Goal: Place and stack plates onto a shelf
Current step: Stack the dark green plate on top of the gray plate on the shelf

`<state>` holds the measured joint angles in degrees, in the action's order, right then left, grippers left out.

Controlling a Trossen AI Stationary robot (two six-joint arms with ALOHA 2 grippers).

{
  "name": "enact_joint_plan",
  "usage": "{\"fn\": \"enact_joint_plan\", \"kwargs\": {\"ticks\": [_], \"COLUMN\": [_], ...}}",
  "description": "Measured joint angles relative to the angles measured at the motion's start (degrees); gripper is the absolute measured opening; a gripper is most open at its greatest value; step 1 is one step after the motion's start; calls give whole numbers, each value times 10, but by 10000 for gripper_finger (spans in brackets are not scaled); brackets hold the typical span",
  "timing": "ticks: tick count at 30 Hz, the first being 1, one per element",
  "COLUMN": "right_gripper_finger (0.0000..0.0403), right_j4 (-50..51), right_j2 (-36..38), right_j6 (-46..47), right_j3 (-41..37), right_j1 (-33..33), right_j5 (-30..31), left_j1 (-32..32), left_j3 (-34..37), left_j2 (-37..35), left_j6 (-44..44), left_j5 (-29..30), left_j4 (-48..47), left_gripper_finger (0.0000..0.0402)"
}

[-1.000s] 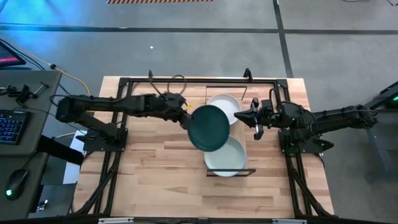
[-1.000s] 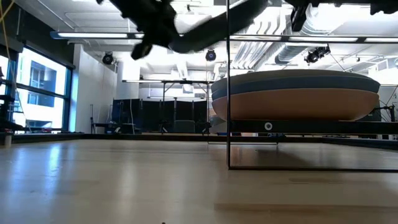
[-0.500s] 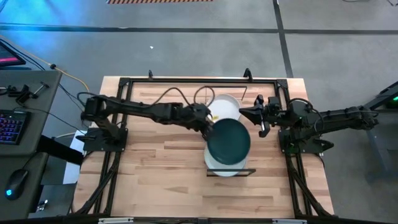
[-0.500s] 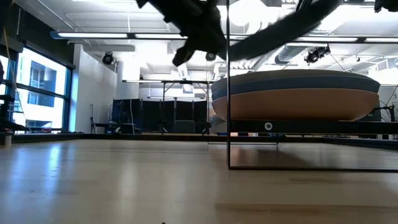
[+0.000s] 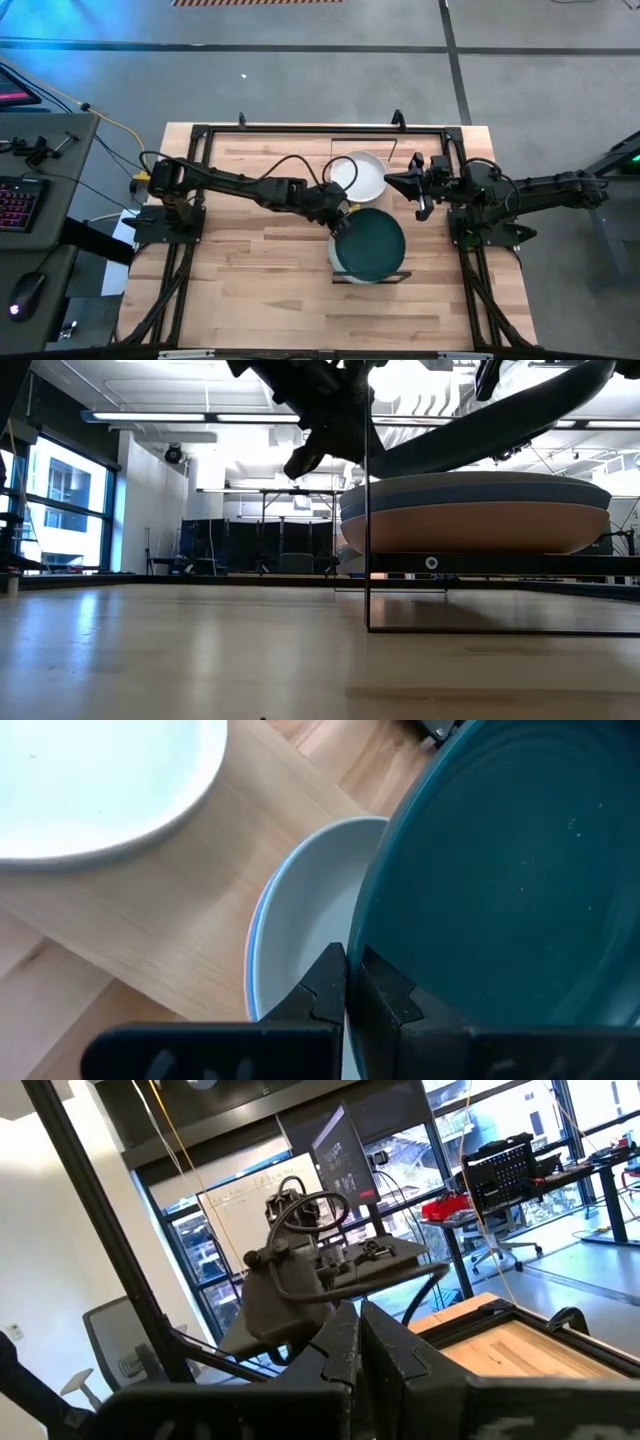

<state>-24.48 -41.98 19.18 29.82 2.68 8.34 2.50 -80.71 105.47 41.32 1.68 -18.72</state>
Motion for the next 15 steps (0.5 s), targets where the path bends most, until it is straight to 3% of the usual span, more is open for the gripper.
{"fn": "enact_joint_plan", "kwargs": {"ticks": [15], "right_gripper_finger": [0], "right_j4": [10], "right_j2": [0], "right_j6": [0], "right_j3": [0], "right_j1": [0], "right_j5": [0], "left_j1": [3], "left_j3": [0], "left_j2": [0], "left_j6": [-18], "left_j5": [5], "left_j4": [19], "left_gripper_finger": [13]}}
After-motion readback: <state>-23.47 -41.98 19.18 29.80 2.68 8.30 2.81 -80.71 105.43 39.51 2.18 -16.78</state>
